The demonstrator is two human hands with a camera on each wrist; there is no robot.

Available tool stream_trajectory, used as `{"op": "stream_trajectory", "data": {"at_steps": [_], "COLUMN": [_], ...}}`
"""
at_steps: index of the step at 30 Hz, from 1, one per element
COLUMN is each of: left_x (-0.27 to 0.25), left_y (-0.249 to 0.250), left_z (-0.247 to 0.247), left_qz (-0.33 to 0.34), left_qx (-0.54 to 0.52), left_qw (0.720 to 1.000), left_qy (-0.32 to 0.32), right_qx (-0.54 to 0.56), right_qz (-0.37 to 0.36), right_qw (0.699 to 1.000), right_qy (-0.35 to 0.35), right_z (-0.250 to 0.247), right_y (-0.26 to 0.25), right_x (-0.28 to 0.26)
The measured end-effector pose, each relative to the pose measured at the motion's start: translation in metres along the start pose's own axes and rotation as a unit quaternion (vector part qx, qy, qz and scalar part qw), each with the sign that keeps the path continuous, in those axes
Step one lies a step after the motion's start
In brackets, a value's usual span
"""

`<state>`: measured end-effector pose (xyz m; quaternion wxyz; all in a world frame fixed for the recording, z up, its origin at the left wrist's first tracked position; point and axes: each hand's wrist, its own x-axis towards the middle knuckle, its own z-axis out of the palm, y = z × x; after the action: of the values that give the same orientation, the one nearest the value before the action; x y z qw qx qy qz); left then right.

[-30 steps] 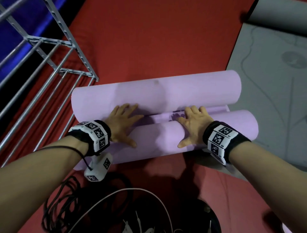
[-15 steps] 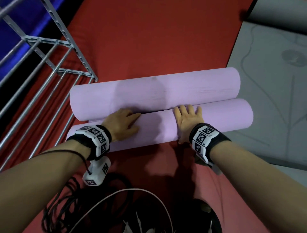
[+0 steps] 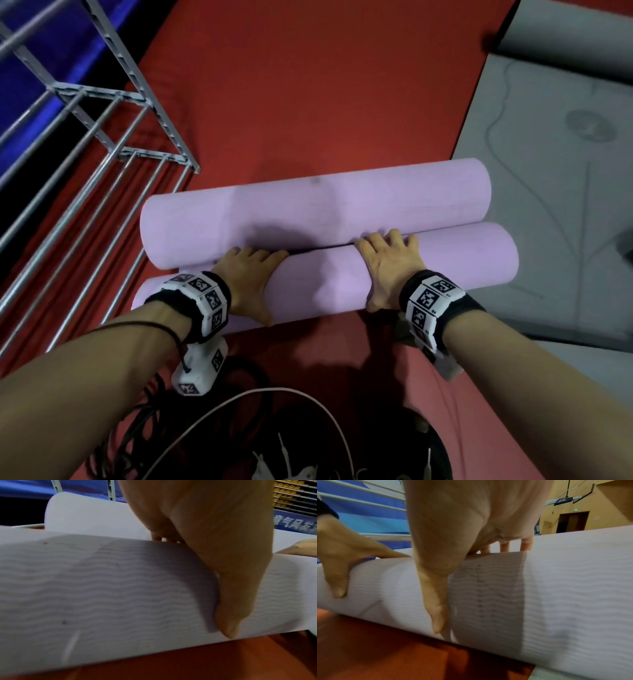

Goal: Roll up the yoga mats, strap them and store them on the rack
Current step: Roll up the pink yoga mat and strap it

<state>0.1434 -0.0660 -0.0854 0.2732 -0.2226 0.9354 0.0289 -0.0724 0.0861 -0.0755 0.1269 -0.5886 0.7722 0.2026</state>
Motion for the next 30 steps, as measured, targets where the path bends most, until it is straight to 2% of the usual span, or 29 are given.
{"op": "stream_trajectory", "data": {"at_steps": [4,8,12,16,20,23,27,30], "left_x": [-0.013,-0.014,-0.012,-0.005,-0.003,-0.005,0.008,0.015], "left_y": [0.01,0.008,0.006,0.007,0.0,0.0,-0.005,-0.009], "left_z": [0.004,0.004,-0.001,0.003,0.009,0.001,-0.021,-0.03], "left_qz": [0.016,0.026,0.024,0.004,0.019,-0.009,-0.072,-0.082], "left_qx": [-0.021,-0.056,-0.077,-0.099,-0.1,-0.112,-0.093,-0.076], "left_qw": [0.998,0.997,0.995,0.993,0.992,0.991,0.993,0.993], "left_qy": [-0.05,-0.053,-0.054,-0.064,-0.071,-0.072,-0.016,0.026], "right_qx": [0.014,0.042,0.037,0.052,0.049,0.061,0.049,0.092], "right_qz": [-0.016,-0.011,0.042,0.067,0.07,0.074,0.043,0.02], "right_qw": [1.0,0.999,0.992,0.983,0.989,0.99,0.996,0.994], "right_qy": [-0.013,0.022,0.113,0.163,0.124,0.108,0.063,0.048], "right_z": [0.006,0.02,0.04,0.051,0.043,0.04,0.024,0.015], "right_y": [-0.003,-0.012,-0.027,-0.033,-0.029,-0.026,-0.016,-0.005], "right_x": [-0.019,-0.033,-0.042,-0.049,-0.043,-0.042,-0.036,-0.022]}}
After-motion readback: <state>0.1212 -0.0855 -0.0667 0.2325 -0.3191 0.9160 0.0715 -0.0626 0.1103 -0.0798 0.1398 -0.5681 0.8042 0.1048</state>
